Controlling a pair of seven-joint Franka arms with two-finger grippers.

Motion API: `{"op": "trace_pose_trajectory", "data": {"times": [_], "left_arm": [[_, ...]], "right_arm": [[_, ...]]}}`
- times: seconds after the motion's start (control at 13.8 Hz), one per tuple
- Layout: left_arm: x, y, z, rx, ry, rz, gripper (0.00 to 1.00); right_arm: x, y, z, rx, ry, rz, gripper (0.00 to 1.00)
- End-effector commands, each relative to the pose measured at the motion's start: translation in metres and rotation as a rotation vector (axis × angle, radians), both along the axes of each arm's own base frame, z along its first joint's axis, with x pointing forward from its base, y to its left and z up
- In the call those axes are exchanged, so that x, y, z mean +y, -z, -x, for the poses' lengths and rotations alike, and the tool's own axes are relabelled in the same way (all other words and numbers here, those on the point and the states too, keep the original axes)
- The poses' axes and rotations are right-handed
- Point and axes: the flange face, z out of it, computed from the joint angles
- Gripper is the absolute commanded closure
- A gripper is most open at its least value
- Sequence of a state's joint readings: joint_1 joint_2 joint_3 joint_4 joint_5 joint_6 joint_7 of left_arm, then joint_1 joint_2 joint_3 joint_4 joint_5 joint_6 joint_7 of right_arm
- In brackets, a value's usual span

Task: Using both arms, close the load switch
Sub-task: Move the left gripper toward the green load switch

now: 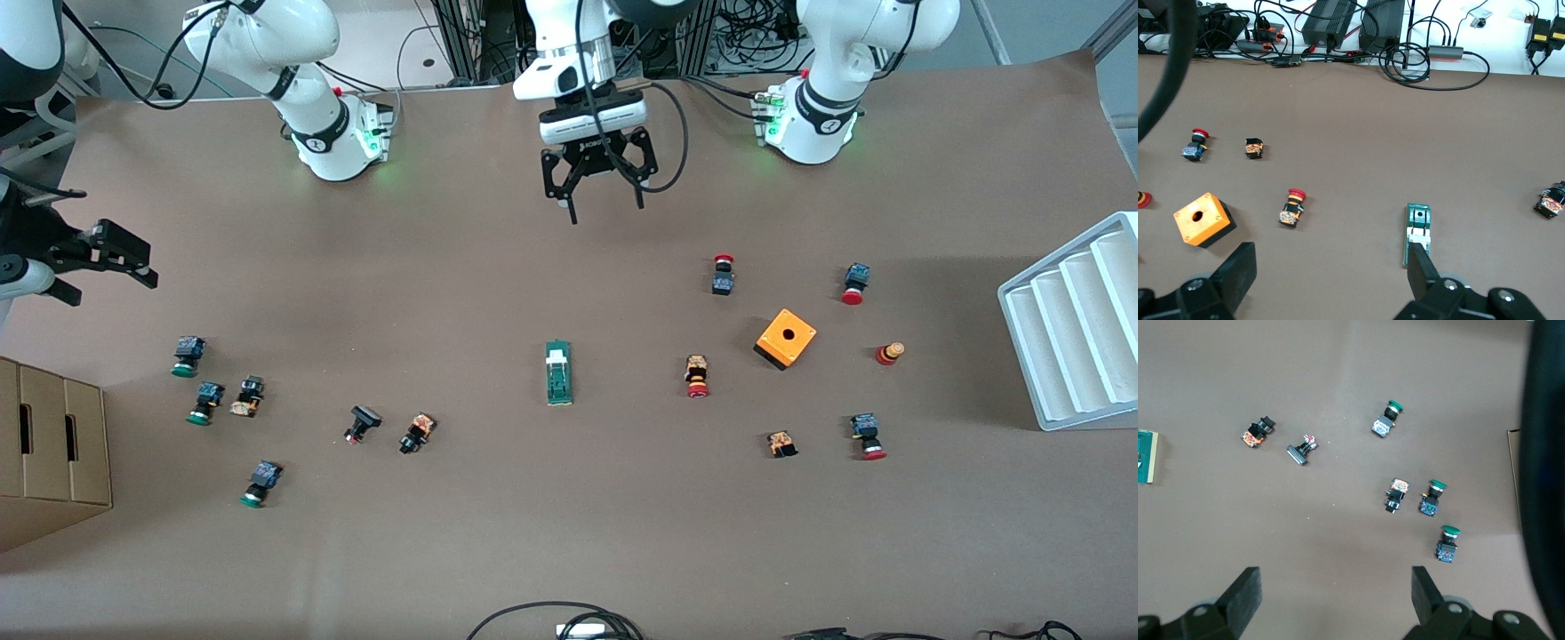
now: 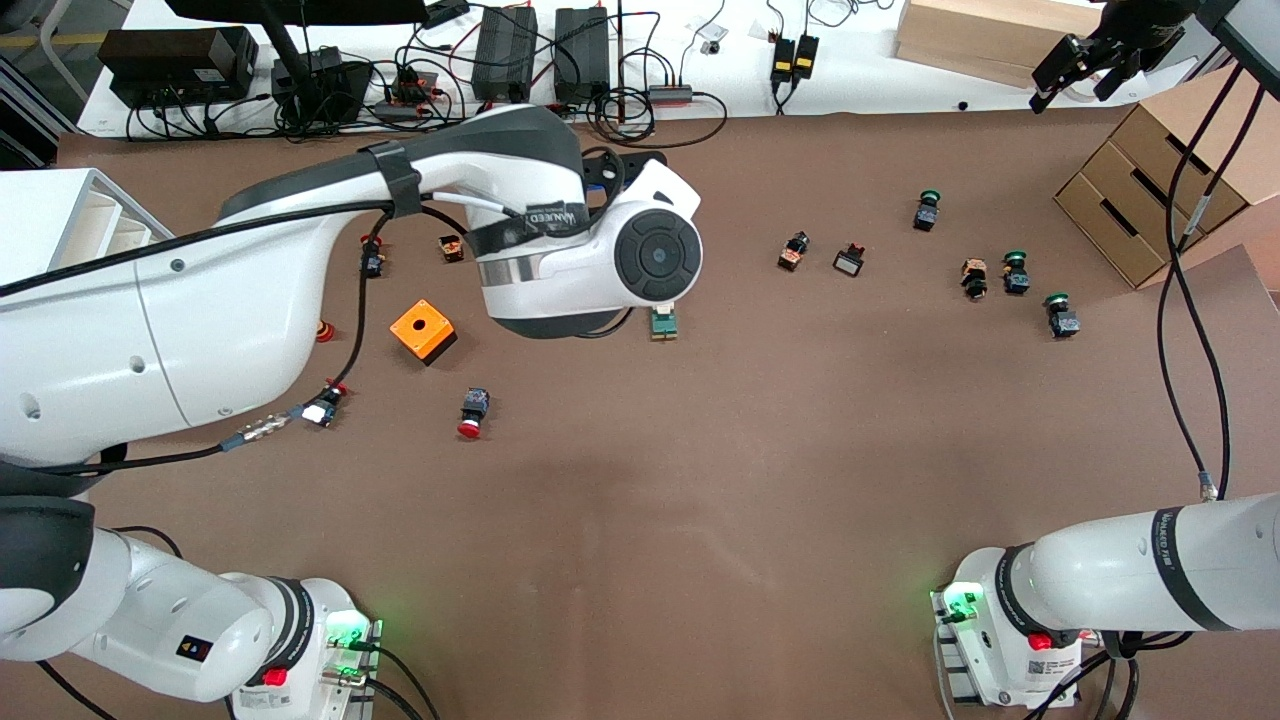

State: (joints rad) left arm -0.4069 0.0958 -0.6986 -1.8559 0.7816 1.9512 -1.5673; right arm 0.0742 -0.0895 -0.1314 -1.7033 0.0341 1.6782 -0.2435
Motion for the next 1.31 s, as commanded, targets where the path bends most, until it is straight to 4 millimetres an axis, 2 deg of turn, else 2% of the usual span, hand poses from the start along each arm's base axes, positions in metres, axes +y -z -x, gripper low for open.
{"op": "trace_pose_trajectory", "data": {"times": [0.0,0.29,0.58,0.87,1.16,1.23], "left_arm": [[-0.006,0.011,-0.008,-0.005,-0.004,0.04,0.0],[-0.017,0.033,-0.008,-0.052,0.007,0.04,0.0],[-0.039,0.082,-0.01,-0.24,-0.027,0.106,0.0],[-0.051,0.112,-0.001,-0.272,0.005,0.108,0.0],[-0.062,0.162,-0.003,-0.346,0.041,0.113,0.0],[-0.063,0.175,-0.009,-0.364,0.031,0.105,0.0]], "right_arm": [[-0.001,-0.003,0.0,0.002,-0.009,0.014,0.0],[-0.001,-0.002,0.0,0.004,-0.009,0.014,0.0],[-0.001,-0.002,0.0,0.004,-0.009,0.014,0.0],[-0.002,-0.002,0.0,0.004,-0.008,0.014,0.0],[-0.002,-0.002,0.0,0.004,-0.008,0.014,0.0],[-0.002,-0.002,0.0,0.004,-0.008,0.014,0.0]]}}
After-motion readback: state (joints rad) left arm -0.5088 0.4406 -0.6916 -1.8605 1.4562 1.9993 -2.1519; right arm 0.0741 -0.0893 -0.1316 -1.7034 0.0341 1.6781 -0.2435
